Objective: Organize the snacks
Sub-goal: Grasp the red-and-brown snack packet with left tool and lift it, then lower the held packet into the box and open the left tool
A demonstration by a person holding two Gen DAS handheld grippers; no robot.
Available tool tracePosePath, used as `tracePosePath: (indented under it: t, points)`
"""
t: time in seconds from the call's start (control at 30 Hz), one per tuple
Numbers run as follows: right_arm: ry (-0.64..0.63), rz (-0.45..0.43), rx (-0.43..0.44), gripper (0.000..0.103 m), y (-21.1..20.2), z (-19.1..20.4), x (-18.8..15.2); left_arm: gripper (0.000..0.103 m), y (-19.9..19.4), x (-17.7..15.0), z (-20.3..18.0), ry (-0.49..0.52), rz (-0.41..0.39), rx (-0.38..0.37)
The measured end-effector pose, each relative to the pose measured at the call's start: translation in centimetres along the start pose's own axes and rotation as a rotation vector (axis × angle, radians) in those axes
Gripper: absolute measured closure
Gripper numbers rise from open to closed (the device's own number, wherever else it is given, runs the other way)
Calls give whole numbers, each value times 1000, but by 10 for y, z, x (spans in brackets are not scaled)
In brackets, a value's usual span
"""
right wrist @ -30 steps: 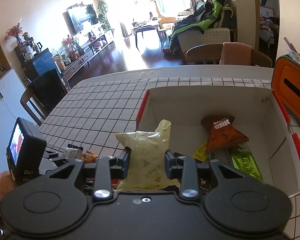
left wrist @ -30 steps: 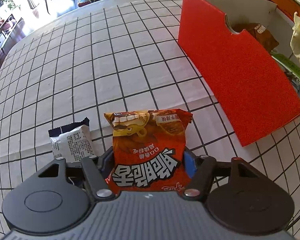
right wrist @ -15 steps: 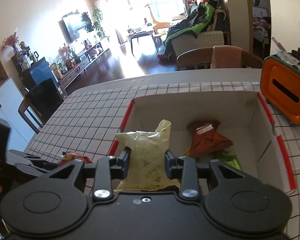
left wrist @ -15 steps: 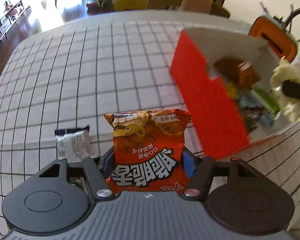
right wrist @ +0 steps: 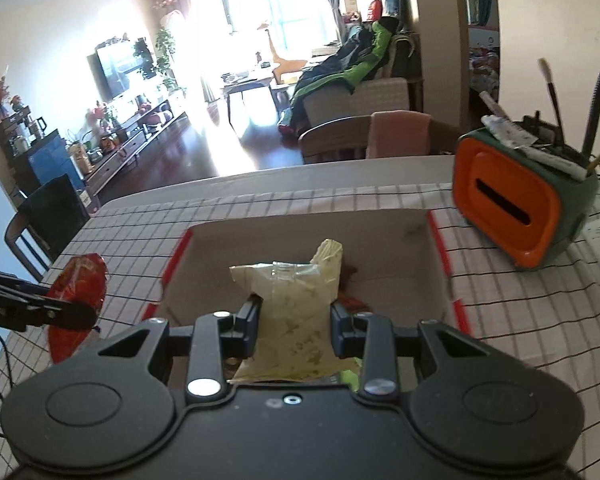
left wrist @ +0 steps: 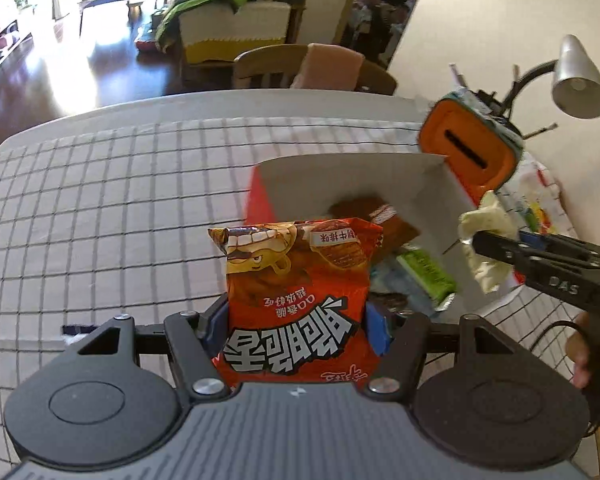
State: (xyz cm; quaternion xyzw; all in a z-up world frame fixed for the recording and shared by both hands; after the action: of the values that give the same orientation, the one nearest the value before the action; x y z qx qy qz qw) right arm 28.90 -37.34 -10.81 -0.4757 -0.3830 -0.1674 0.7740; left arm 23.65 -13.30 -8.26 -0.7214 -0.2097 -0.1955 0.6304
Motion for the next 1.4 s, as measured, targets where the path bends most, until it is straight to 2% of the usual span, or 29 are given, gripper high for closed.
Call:
tracePosePath:
  t: [0.27, 0.4, 0.5, 0.93, 1.13, 1.27, 1.4]
  points:
    - [-15, 18, -40, 70, -3, -19, -1, 37, 16, 15, -45, 59, 0, 5]
    - [-36, 53, -57, 70, 8, -27, -2, 37, 38, 22, -62, 63, 35, 12]
    - [-46, 92, -65, 70, 20, -33, -5, 37, 56, 24, -69, 71, 64, 47]
    - [-39, 255, -31, 70, 65, -38, -24, 37, 114, 22, -77, 115, 191, 150]
    - [-47, 327, -26, 70, 76, -34, -34, 37, 134, 19, -81, 147, 296, 169]
    - [-47, 338, -22, 70, 75, -32, -37, 37, 143, 17, -81, 161, 341, 189]
    - [-25, 344, -21, 66, 73, -34, -36, 37, 146, 14, -80, 161, 349, 187]
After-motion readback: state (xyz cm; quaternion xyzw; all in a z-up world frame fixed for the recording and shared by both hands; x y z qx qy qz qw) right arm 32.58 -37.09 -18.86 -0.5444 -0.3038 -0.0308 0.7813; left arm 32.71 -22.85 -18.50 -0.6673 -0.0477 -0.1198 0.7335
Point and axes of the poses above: each gripper's, at about its wrist camera, not at the fingertips, and y roughly the way its jaws point, z to its left, x to its top, the point moved 7 cm from there along y, roughly the way its jaws point, and after that the axes turned 6 degrees about x, right-handed, at the moved point
